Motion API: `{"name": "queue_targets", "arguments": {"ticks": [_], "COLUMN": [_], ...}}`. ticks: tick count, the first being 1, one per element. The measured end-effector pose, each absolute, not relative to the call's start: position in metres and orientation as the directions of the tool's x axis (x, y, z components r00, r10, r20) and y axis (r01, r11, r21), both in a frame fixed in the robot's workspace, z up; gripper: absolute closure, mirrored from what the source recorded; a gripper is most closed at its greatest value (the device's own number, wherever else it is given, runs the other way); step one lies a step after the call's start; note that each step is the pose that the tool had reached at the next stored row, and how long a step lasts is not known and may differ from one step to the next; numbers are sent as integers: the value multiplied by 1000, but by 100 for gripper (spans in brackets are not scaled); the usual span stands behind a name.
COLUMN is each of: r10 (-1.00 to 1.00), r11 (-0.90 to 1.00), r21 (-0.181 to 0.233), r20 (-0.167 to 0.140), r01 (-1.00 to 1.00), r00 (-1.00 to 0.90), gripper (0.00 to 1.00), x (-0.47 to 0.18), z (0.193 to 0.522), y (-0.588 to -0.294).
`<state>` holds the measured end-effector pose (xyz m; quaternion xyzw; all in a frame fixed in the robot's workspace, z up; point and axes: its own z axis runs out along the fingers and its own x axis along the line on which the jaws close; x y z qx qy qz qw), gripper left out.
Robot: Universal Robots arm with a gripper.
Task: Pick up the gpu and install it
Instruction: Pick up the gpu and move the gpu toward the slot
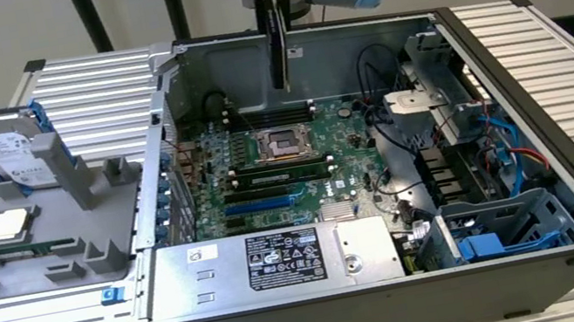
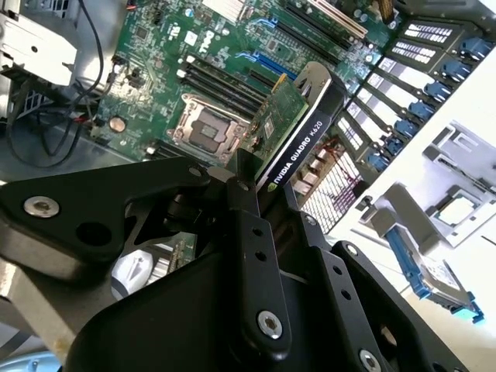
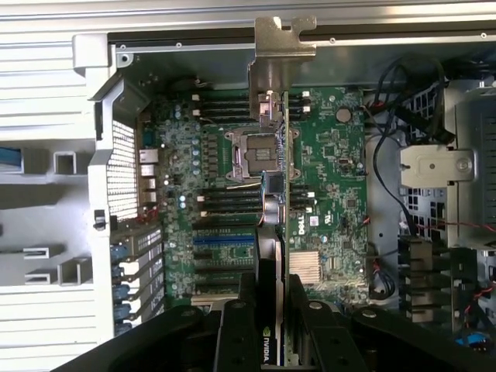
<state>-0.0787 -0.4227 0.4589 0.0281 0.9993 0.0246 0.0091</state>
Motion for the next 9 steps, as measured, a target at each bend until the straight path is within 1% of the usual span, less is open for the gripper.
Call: {"name": "queue_targets", "arguments": {"ticks": [9], "r10": [32], "r11": [998], "r21": [50], "r20": [-17], "r01": [31], "r00": [-999], "gripper": [100], "x": [-79], "z": [459], "y": [-423]}}
